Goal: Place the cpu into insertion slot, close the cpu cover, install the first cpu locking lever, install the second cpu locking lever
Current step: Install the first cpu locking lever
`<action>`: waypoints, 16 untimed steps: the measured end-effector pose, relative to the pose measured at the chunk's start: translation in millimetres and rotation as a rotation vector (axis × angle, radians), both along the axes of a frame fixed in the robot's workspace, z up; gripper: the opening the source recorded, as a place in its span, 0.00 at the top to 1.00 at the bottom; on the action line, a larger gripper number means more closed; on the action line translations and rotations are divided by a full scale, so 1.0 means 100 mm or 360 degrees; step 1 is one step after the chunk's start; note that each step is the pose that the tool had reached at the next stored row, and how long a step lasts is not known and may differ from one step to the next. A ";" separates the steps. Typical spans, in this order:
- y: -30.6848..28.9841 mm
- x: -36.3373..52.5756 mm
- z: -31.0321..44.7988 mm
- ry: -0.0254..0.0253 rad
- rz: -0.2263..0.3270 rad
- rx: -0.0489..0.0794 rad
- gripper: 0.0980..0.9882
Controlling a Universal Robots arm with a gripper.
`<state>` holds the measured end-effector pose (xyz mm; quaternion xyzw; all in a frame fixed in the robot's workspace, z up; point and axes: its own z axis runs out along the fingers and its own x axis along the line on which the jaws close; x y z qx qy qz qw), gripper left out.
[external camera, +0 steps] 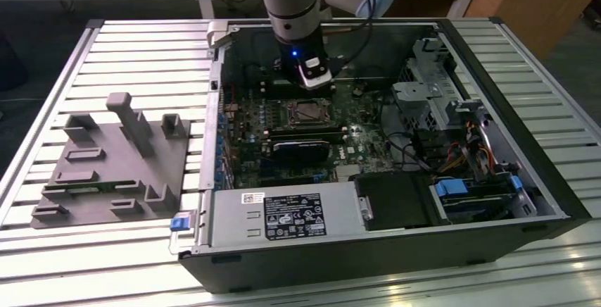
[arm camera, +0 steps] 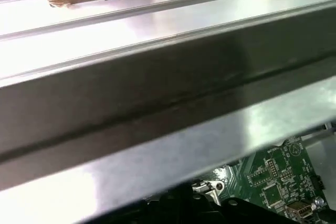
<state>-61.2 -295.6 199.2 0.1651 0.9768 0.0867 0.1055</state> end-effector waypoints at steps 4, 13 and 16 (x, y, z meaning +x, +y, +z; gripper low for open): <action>-0.011 0.017 -0.018 0.00003 0.0000 0.0002 0.99; -0.014 0.017 -0.064 0.00001 0.0000 0.0025 0.99; -0.015 0.017 -0.071 0.00003 0.0000 0.0025 0.99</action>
